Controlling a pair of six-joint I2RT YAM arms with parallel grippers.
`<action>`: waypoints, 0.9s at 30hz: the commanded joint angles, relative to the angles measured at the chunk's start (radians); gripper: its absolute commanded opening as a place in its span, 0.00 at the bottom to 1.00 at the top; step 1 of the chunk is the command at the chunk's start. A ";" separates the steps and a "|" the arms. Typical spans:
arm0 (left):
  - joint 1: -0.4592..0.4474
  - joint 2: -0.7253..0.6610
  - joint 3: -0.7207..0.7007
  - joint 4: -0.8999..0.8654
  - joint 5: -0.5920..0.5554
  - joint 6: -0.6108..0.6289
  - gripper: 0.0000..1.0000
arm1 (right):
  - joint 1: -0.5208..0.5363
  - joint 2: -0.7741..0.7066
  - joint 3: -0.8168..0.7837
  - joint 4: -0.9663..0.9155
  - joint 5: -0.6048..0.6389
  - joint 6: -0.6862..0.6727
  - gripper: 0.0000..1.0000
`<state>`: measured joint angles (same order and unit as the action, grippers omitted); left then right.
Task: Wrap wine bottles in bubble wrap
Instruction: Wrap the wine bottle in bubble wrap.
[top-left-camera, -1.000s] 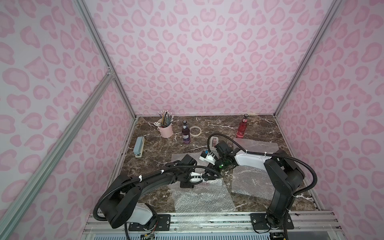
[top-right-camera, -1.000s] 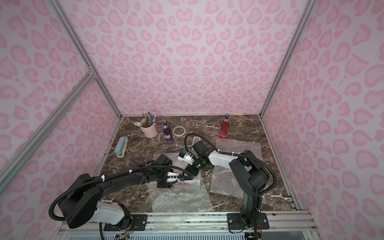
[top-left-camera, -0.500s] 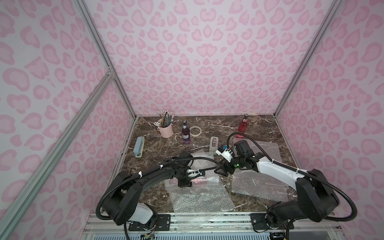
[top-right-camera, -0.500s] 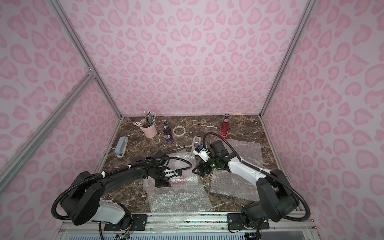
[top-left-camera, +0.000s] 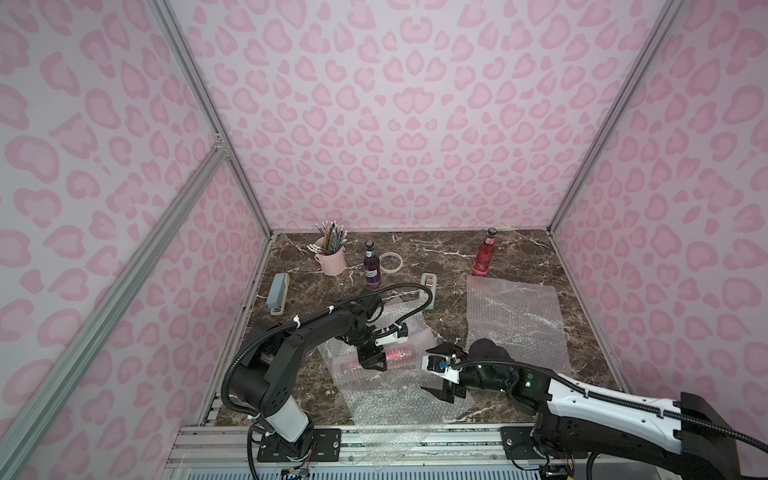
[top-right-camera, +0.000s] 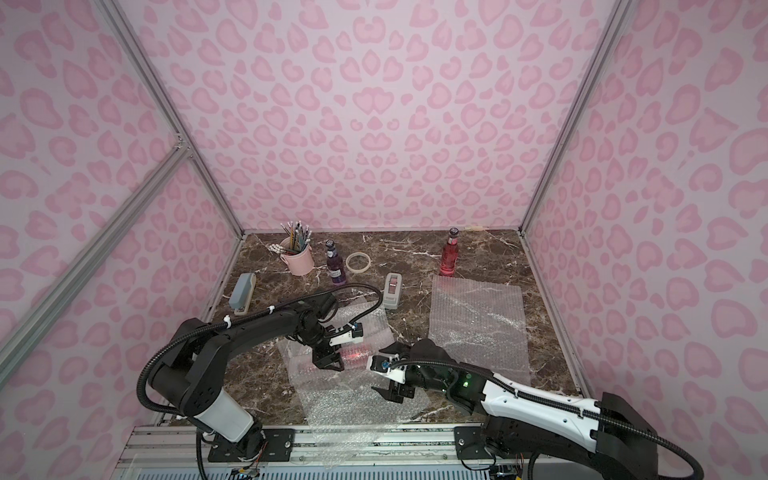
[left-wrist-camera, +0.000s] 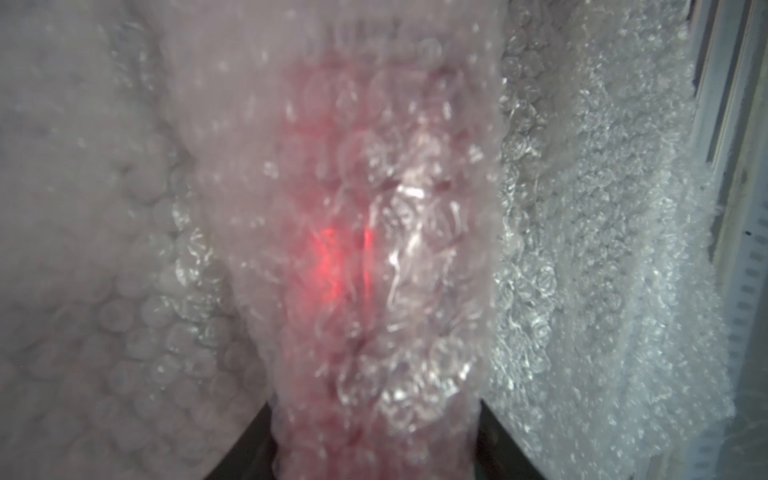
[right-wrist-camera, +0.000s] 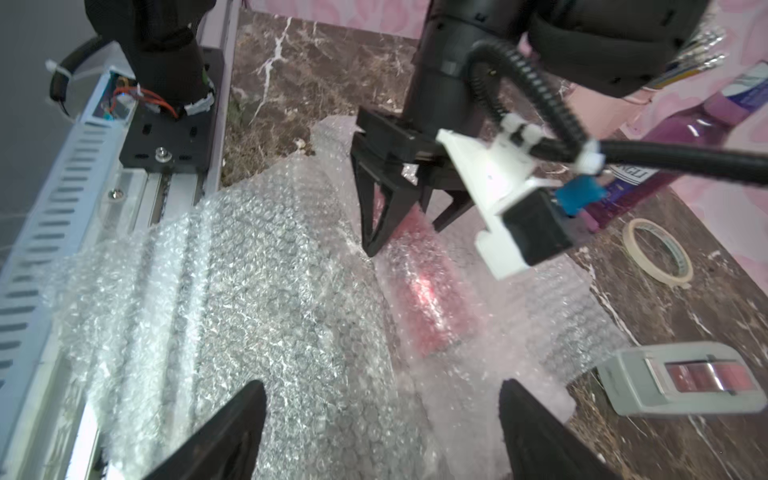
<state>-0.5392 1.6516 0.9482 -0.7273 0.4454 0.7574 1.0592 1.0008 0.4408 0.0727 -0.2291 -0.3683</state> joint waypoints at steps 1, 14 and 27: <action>0.003 0.019 0.018 -0.052 0.074 -0.022 0.42 | 0.052 0.088 0.018 0.085 0.140 -0.109 0.87; 0.004 0.055 0.040 -0.082 0.071 -0.040 0.43 | 0.058 0.483 0.146 0.303 0.204 -0.349 0.83; 0.004 0.042 0.041 -0.091 0.091 -0.052 0.44 | -0.018 0.665 0.278 0.187 0.104 -0.384 0.79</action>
<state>-0.5339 1.6955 0.9833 -0.7795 0.4904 0.6937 1.0470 1.6310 0.7040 0.2699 -0.1272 -0.7353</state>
